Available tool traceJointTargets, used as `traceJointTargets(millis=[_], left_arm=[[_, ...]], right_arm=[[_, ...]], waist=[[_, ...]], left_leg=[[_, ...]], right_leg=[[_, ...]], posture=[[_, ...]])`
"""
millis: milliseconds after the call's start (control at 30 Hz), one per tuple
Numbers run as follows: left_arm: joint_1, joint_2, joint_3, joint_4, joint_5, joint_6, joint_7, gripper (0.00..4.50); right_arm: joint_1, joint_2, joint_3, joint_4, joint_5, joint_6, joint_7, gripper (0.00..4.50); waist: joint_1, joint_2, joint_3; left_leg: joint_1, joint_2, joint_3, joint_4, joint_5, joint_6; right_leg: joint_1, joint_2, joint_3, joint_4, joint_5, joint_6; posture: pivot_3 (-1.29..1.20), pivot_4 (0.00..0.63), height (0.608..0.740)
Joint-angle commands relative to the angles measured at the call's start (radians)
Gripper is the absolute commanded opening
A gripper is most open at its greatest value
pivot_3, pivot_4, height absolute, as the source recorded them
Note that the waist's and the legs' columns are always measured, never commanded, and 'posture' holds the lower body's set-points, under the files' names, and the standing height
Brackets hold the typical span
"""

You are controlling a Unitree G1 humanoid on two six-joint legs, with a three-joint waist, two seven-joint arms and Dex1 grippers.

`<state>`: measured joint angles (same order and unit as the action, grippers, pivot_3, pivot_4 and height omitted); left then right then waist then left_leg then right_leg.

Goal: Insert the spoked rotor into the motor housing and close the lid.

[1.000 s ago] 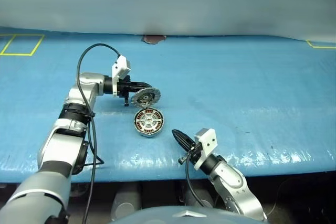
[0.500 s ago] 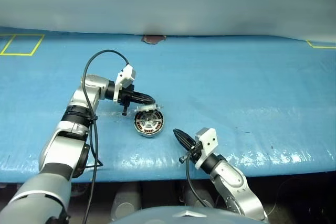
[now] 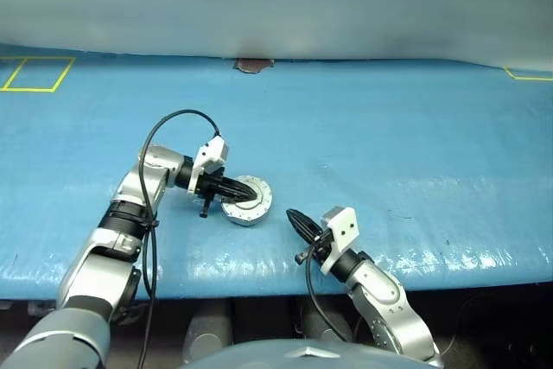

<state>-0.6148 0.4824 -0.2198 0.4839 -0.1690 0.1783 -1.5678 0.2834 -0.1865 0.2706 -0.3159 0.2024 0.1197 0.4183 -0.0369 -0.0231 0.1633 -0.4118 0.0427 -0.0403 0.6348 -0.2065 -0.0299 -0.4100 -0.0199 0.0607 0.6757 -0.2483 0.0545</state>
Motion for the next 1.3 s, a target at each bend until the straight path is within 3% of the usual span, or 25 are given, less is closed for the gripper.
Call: traceJointTargets(millis=[33, 300, 500, 800, 1067, 1267, 1300], left_arm=[[0.060, 0.023, -0.026, -0.042, 0.023, -0.023, 0.022, 0.03], [0.180, 0.017, 0.084, -0.209, -0.044, -0.008, 0.206, 0.03], [0.385, 0.014, 0.165, -0.469, -0.077, 0.004, 0.413, 0.03], [0.632, -0.052, 0.260, -0.760, -0.137, 0.046, 0.695, 0.03], [0.787, -0.090, 0.297, -0.874, -0.146, 0.016, 0.833, 0.00], [0.852, -0.088, 0.300, -0.903, -0.170, -0.004, 0.839, 0.00], [0.861, -0.088, 0.299, -0.905, -0.169, -0.013, 0.841, 0.00]], right_arm=[[-0.019, 0.001, -0.017, -0.019, 0.012, 0.007, 0.000, 0.00], [-0.099, -0.050, -0.042, -0.064, 0.040, 0.067, 0.038, 0.00], [-0.254, -0.140, -0.026, -0.070, 0.002, 0.238, 0.063, 0.00], [-0.468, -0.176, 0.014, -0.019, 0.023, 0.312, 0.196, 0.00], [-0.635, -0.180, 0.063, 0.118, 0.023, 0.297, 0.347, 2.47], [-0.740, -0.146, 0.111, 0.297, 0.007, 0.261, 0.452, 4.46], [-0.751, -0.140, 0.117, 0.319, 0.000, 0.253, 0.462, 4.46]], waist=[[0.000, 0.001, -0.001], [0.000, 0.002, -0.003], [-0.001, 0.002, -0.003], [0.001, 0.002, -0.002], [0.000, 0.002, -0.002], [-0.001, 0.002, -0.002], [-0.001, 0.002, -0.002]], left_leg=[[0.000, 0.000, 0.000, 0.000, 0.000, 0.000], [0.002, 0.000, 0.002, 0.004, 0.000, 0.000], [0.001, 0.001, 0.004, 0.008, 0.000, 0.001], [0.000, 0.001, 0.005, 0.009, -0.001, 0.001], [0.000, 0.001, 0.006, 0.009, -0.001, 0.002], [0.000, 0.001, 0.007, 0.009, -0.001, 0.002], [0.000, 0.001, 0.007, 0.009, -0.001, 0.002]], right_leg=[[0.000, 0.000, 0.000, 0.000, 0.000, 0.000], [0.002, 0.000, 0.002, 0.002, 0.000, 0.001], [0.001, 0.000, 0.005, 0.002, 0.002, 0.002], [0.001, 0.000, 0.006, 0.001, 0.003, 0.003], [0.000, 0.000, 0.007, 0.001, 0.003, 0.003], [-0.001, 0.000, 0.007, 0.001, 0.004, 0.003], [-0.001, 0.000, 0.007, 0.001, 0.004, 0.003]], posture=[[0.00, 0.150, 0.740], [0.00, 0.150, 0.740], [0.00, 0.150, 0.740], [0.00, 0.150, 0.740], [0.00, 0.150, 0.740], [0.00, 0.150, 0.740], [0.00, 0.150, 0.740]])
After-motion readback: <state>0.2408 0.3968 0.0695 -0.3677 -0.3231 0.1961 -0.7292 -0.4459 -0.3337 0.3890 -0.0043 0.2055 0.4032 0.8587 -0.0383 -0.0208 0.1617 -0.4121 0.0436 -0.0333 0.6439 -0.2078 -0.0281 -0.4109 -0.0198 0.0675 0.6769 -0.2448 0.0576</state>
